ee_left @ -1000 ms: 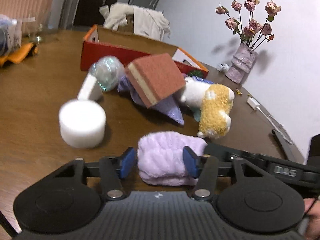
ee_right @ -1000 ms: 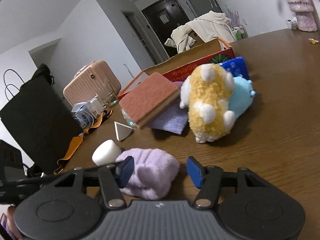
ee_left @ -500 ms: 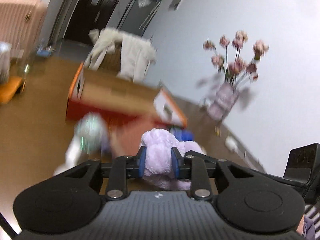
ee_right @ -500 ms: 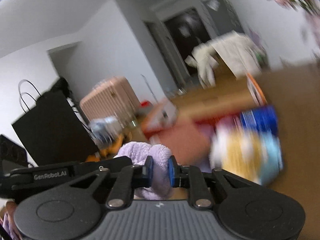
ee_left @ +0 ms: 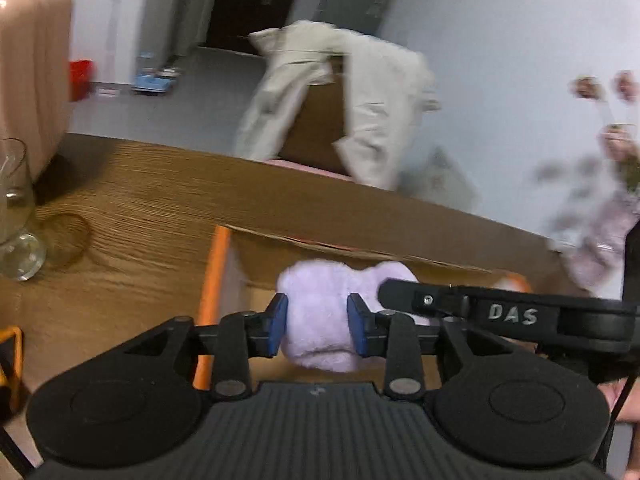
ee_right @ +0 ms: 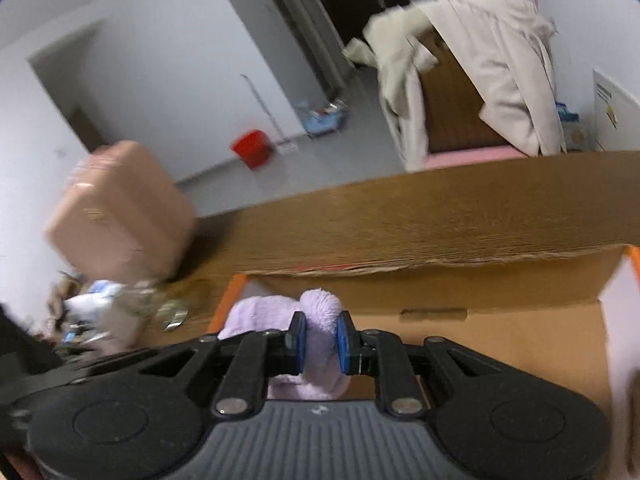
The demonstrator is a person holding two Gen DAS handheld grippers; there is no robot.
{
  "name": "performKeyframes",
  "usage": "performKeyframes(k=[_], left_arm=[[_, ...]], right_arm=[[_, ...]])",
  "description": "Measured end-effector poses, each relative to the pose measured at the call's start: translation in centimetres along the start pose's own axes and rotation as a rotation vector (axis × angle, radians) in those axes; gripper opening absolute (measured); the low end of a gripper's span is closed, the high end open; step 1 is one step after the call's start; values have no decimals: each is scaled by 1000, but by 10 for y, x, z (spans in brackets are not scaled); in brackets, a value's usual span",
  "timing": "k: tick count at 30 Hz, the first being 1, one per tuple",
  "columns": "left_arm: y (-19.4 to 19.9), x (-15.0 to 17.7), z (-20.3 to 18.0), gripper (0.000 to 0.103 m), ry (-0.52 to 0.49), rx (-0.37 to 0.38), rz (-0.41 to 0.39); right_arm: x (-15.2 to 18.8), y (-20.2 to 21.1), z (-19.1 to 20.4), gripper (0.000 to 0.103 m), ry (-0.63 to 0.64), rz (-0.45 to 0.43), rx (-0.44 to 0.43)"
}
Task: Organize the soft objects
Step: 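Carry the lavender towel into the cardboard box and open both grippers, then move both grippers back over the items on the table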
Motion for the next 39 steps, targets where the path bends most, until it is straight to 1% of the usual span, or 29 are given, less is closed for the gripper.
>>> performKeyframes(k=[2, 4, 6, 8, 9, 11, 12, 13, 14, 15, 16, 18, 20, 21, 24, 27, 29, 31, 33, 34, 37, 39], left_arm=[[-14, -2, 9, 36, -8, -34, 4], [-14, -1, 13, 41, 6, -17, -9], [-6, -1, 16, 41, -16, -6, -25], [6, 0, 13, 41, -58, -13, -38], [14, 0, 10, 41, -80, -23, -42], [32, -4, 5, 46, -101, -29, -57], [44, -5, 3, 47, -114, -29, -67], [58, -7, 0, 50, -128, -33, -81], [72, -8, -3, 54, -141, -39, -99], [88, -8, -6, 57, -155, -48, -116], [100, -9, -7, 60, -167, -57, -127], [136, -5, -13, 66, -197, -71, -157], [168, 1, -18, 75, -215, -78, -192], [185, 5, -20, 76, -219, -81, -213], [227, 24, -28, 81, -244, -79, -246], [259, 48, -37, 85, -279, -84, -270], [281, 68, -43, 85, -284, -101, -299], [302, 91, -51, 88, -303, -120, -346], [319, 118, -59, 95, -331, -136, -399], [329, 136, -63, 97, -354, -140, -428], [344, 185, -76, 98, -395, -147, -472], [350, 213, -81, 100, -385, -125, -483]], right_arm=[[3, -33, -14, 21, -44, 44, 39], [8, -57, -22, 24, -41, 77, 82], [11, -59, -23, 36, -35, 88, 92], [11, -52, -23, 41, -21, 97, 108], [7, -45, -22, 43, -16, 84, 118], [0, -20, -14, 44, 12, 45, 120], [-4, -6, -10, 46, 23, 24, 122], [-6, 15, -5, 47, 38, -1, 122], [-7, 34, 0, 50, 55, -19, 119], [-5, 55, 5, 53, 74, -38, 117], [-5, 76, 10, 54, 93, -58, 115], [-2, 115, 18, 58, 129, -96, 115], [6, 159, 22, 60, 154, -138, 119], [11, 178, 23, 64, 160, -155, 117], [29, 231, 22, 71, 177, -214, 112], [56, 270, 22, 73, 200, -262, 115], [78, 294, 22, 75, 209, -302, 116], [103, 318, 24, 80, 237, -357, 125], [134, 338, 28, 85, 276, -423, 138], [152, 347, 30, 86, 296, -458, 134], [210, 368, 35, 88, 329, -529, 124], [247, 374, 35, 91, 343, -560, 113]])
Point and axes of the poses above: each gripper's, at about its wrist camera, not at the fingertips, and y roughly against the way its jaws point, z to its left, x to its underside, the point moved 6 cm from there along -y, roughly the way its jaws point, and after that the axes turned 4 degrees about -y, right-handed, at the moved point
